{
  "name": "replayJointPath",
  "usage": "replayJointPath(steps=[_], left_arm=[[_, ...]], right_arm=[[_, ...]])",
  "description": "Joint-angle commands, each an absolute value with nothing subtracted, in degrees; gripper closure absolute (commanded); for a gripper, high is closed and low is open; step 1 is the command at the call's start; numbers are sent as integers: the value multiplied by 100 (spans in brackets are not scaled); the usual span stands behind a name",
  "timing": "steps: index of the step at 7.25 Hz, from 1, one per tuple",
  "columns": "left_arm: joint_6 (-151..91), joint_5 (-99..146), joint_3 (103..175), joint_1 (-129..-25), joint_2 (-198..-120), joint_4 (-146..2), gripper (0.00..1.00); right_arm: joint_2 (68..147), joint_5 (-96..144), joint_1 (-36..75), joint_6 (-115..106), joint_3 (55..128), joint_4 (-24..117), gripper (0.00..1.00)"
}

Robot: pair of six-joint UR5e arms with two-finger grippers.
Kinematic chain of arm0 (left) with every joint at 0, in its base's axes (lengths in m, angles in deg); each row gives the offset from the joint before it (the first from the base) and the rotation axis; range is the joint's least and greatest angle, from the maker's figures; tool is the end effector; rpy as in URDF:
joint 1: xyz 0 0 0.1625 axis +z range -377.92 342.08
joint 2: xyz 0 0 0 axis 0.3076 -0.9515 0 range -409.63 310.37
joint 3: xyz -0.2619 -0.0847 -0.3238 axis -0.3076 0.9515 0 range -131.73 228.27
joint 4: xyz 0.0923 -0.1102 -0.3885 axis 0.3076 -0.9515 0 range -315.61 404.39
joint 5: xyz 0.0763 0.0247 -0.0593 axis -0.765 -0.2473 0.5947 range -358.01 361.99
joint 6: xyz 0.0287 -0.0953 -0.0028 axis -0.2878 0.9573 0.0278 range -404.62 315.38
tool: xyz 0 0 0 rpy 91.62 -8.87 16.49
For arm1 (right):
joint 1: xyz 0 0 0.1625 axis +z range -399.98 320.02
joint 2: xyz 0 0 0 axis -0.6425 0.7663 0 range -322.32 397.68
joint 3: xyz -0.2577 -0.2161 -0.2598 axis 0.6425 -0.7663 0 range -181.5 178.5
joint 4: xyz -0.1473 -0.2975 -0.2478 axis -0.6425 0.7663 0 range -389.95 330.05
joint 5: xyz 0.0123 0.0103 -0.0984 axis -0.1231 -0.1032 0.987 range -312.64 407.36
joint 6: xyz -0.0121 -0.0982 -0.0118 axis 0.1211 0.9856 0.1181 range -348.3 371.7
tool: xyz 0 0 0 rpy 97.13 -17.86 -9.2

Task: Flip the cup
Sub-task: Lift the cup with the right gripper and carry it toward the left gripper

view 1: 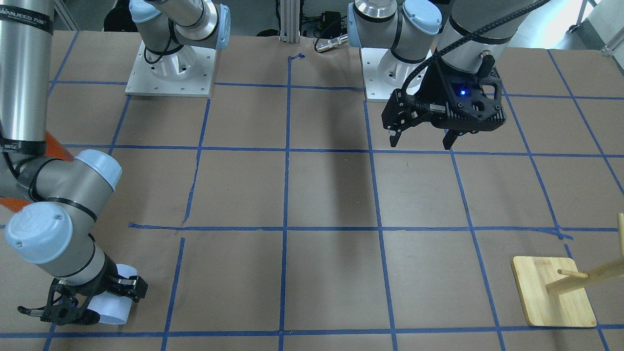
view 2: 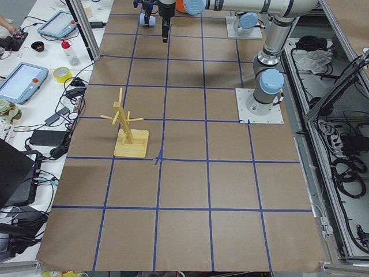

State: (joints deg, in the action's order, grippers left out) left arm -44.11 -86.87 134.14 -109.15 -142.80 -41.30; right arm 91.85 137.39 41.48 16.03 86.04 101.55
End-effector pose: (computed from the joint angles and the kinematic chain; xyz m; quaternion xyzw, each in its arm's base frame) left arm -0.1465 -0.5211 0.5035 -0.0068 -0.9989 0.0459 0.0107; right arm 0.0295 -0.7013 0.2067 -0.0367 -0.9968 0.0703 0.0082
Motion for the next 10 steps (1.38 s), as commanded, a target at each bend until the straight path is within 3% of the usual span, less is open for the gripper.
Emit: replayJointPath(steps=[1,4,8,10], left_arm=[[-4418,-8687,13414,-10915,-14279,-4139,0],[-4418,-8696,13414,-10906,-14279,-4130,0],[-4470,-8705,13414,-10897,-14253,-4139,0],[-4470,-8714,13414,-10897,-14253,-4139,0]], right_arm=[[9576,13326,4289,2438,8559,10023,97],[9595,13348,5745,3932,8542,10039,97],[9245,13359,6495,9350,8542,10461,95],[9218,13227,6986,8839,8533,10470,96]])
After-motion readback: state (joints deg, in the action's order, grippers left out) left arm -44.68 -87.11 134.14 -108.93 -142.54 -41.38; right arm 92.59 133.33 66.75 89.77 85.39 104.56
